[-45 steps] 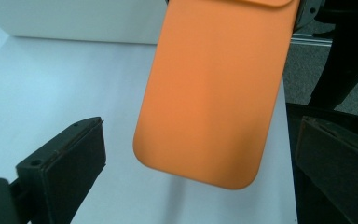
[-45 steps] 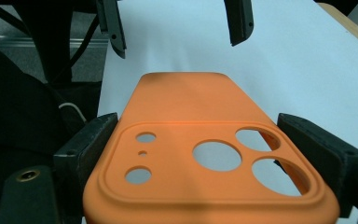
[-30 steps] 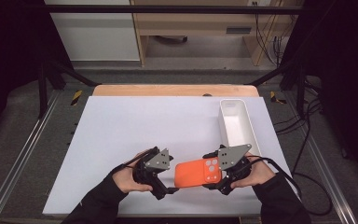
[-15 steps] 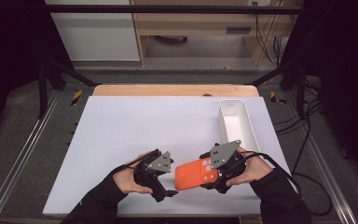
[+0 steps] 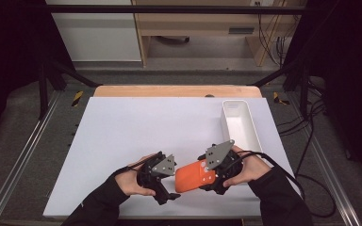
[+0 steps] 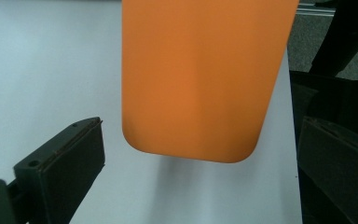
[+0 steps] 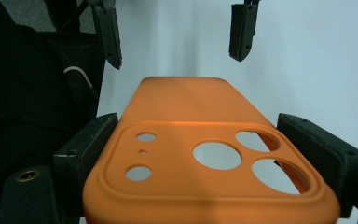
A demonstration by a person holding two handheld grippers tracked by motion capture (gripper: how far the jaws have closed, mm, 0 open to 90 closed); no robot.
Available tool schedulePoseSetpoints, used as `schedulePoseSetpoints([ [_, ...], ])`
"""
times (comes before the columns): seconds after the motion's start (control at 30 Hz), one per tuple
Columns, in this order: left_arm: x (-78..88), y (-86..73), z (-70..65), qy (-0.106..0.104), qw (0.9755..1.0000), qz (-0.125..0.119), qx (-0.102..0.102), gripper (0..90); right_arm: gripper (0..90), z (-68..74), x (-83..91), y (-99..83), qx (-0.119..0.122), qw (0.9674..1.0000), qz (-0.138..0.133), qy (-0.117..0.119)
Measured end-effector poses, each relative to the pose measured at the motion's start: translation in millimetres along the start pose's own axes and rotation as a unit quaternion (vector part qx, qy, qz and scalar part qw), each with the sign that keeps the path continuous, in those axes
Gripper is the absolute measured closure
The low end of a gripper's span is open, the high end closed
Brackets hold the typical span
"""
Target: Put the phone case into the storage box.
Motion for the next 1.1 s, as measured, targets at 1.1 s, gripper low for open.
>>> schedulePoseSetpoints([
  [1.1,-21.3,14.8,0.6,-0.008,0.9977,0.066,-0.013,1.5,15.8,-1.8,-11.3,11.0,0.001,0.9997,0.024,0.008],
])
Point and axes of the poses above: each handheld gripper's, and its own axes: x roughly backward along the jaws, y roughly out of its top, z roughly to its left, the point moved 3 cm from there along -x, roughly forward along the jaws, and after that the axes turned 11 degrees about -z, right-handed, at the moved point
